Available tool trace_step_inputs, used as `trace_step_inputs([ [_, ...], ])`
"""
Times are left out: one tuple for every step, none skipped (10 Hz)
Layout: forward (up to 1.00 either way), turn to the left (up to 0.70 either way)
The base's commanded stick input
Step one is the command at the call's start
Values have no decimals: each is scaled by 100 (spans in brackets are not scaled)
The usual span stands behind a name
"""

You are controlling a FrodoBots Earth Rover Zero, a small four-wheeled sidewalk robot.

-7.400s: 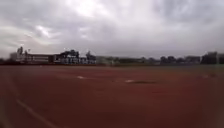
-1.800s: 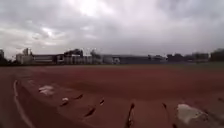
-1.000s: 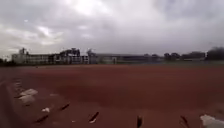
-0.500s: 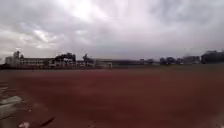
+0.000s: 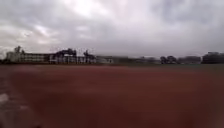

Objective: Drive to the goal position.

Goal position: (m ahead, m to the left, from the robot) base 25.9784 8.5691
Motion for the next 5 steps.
trace_step_inputs([
  [70,0],
  [70,0],
  [70,0],
  [70,0],
  [70,0],
])
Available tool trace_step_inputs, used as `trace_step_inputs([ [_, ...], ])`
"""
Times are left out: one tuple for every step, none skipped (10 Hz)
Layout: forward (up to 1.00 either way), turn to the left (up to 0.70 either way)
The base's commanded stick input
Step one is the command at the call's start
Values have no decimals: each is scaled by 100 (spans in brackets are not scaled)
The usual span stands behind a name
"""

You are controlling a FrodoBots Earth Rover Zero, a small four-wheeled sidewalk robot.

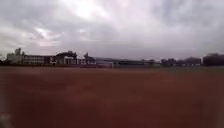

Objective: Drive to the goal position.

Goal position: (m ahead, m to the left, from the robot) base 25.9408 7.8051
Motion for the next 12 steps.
trace_step_inputs([
  [70,0],
  [70,0],
  [70,0],
  [70,0],
  [70,0],
  [70,0],
  [70,0],
  [70,0],
  [70,0],
  [70,0],
  [70,0],
  [70,0],
])
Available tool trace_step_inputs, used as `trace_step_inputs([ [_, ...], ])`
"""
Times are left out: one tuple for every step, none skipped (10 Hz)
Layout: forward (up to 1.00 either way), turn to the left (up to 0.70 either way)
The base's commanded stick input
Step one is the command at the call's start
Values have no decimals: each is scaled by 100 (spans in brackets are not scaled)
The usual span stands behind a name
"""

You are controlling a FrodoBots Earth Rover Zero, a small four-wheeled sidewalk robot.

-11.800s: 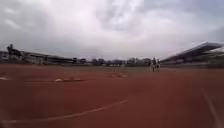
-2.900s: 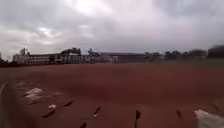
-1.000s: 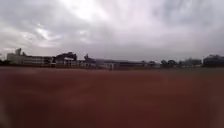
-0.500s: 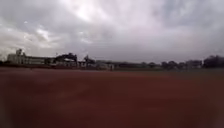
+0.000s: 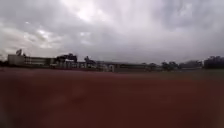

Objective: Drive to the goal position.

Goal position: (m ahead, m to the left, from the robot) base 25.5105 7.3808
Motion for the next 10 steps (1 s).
trace_step_inputs([
  [70,0],
  [70,0],
  [70,0],
  [70,0],
  [70,0],
  [70,0],
  [70,0],
  [70,0],
  [70,0],
  [70,0],
])
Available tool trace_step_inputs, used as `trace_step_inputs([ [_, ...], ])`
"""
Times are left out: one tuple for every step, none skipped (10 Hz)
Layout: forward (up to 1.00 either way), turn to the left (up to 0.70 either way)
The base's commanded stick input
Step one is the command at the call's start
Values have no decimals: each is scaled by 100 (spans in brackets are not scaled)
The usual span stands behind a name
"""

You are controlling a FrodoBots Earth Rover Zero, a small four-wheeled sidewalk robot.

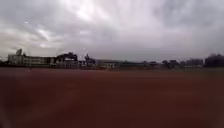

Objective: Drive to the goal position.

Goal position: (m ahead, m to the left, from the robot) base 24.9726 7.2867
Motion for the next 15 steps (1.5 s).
trace_step_inputs([
  [70,0],
  [70,0],
  [70,0],
  [70,0],
  [70,0],
  [70,0],
  [70,0],
  [70,0],
  [70,0],
  [70,0],
  [70,0],
  [70,0],
  [70,0],
  [70,0],
  [70,0],
])
